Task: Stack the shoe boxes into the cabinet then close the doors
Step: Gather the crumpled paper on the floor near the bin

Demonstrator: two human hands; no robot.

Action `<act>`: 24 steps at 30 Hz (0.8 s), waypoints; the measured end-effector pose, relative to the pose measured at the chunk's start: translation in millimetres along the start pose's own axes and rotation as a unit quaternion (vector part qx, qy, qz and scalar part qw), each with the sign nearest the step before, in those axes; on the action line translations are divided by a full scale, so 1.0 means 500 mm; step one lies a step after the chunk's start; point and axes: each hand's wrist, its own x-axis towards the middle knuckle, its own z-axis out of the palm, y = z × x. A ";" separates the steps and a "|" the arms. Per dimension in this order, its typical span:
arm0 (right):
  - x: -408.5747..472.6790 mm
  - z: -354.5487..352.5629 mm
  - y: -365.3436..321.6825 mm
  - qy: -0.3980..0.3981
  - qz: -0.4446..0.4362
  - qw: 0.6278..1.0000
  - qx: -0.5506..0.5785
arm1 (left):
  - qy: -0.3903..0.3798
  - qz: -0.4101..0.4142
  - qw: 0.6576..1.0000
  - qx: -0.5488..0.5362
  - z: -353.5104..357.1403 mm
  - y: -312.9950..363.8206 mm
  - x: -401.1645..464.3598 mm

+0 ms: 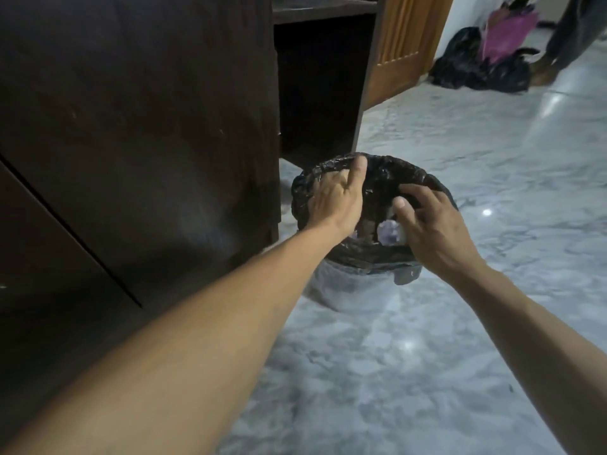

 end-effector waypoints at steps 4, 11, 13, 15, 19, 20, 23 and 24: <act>-0.029 -0.014 0.008 0.028 -0.009 0.999 -0.042 | 0.032 0.083 0.993 0.076 -0.014 -0.019 -0.025; -0.070 0.001 0.048 -0.036 0.064 0.991 -0.115 | -0.051 0.047 0.960 0.272 -0.019 -0.087 -0.114; -0.065 0.008 0.051 -0.043 0.068 0.991 -0.110 | -0.069 0.020 0.963 0.261 -0.017 -0.093 -0.109; -0.054 0.014 0.054 -0.048 0.067 0.991 -0.109 | -0.075 0.008 0.965 0.251 -0.015 -0.090 -0.100; -0.023 0.027 0.053 -0.056 0.070 0.989 -0.113 | -0.085 -0.013 0.960 0.267 -0.020 -0.087 -0.072; -0.014 0.030 0.050 -0.059 0.074 0.989 -0.113 | -0.087 -0.018 0.959 0.270 -0.023 -0.087 -0.063; 0.013 0.039 0.038 -0.069 0.084 0.988 -0.108 | -0.089 -0.031 0.956 0.277 -0.032 -0.089 -0.034; 0.022 0.042 0.034 -0.073 0.087 0.988 -0.104 | -0.092 -0.035 0.955 0.279 -0.036 -0.091 -0.023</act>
